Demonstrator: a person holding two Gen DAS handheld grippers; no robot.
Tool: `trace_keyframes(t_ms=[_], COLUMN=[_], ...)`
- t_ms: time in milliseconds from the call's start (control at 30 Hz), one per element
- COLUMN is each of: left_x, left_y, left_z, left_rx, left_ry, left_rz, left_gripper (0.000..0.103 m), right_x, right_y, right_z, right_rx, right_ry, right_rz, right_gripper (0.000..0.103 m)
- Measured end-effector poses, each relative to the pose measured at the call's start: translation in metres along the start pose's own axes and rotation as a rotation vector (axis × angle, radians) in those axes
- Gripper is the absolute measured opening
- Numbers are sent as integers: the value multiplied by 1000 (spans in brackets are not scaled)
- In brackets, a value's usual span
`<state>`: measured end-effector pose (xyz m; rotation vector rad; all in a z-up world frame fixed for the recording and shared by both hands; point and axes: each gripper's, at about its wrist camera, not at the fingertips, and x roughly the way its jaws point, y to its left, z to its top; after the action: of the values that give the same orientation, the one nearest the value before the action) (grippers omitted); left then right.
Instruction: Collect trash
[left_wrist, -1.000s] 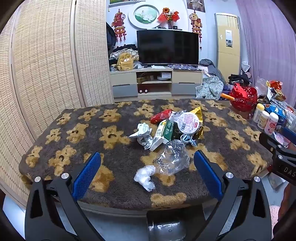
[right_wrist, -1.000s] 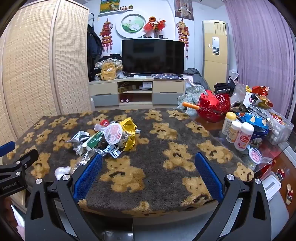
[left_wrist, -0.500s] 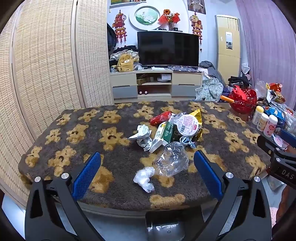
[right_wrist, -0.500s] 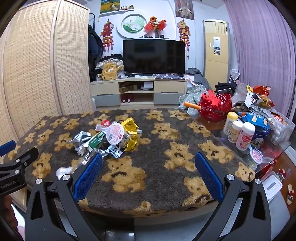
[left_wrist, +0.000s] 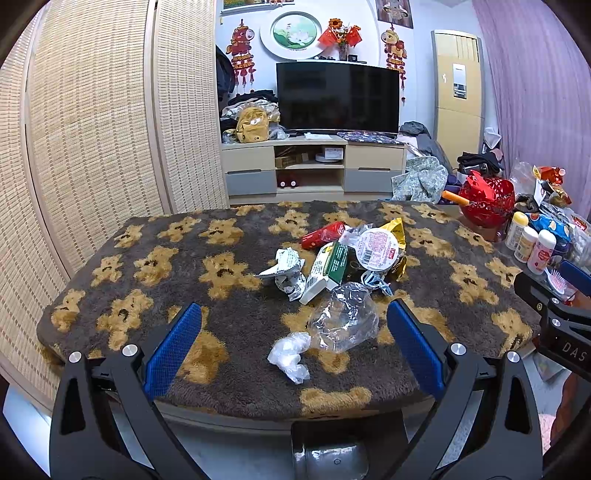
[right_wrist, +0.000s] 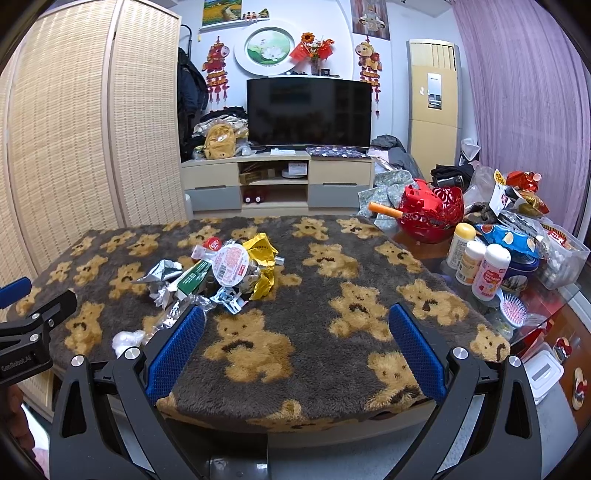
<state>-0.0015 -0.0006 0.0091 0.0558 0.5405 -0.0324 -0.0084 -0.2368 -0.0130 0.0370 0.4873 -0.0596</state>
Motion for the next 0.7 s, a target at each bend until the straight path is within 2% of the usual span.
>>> trace_keyframes(t_ms=[700], left_x=[0], left_y=[0], left_z=[0], left_rx=[-2], left_ry=[-1], left_rz=[0], left_gripper=[95], right_x=[0], right_y=[-1], right_z=[0], right_rx=[2], right_ry=[1], right_rz=[1], right_gripper=[100])
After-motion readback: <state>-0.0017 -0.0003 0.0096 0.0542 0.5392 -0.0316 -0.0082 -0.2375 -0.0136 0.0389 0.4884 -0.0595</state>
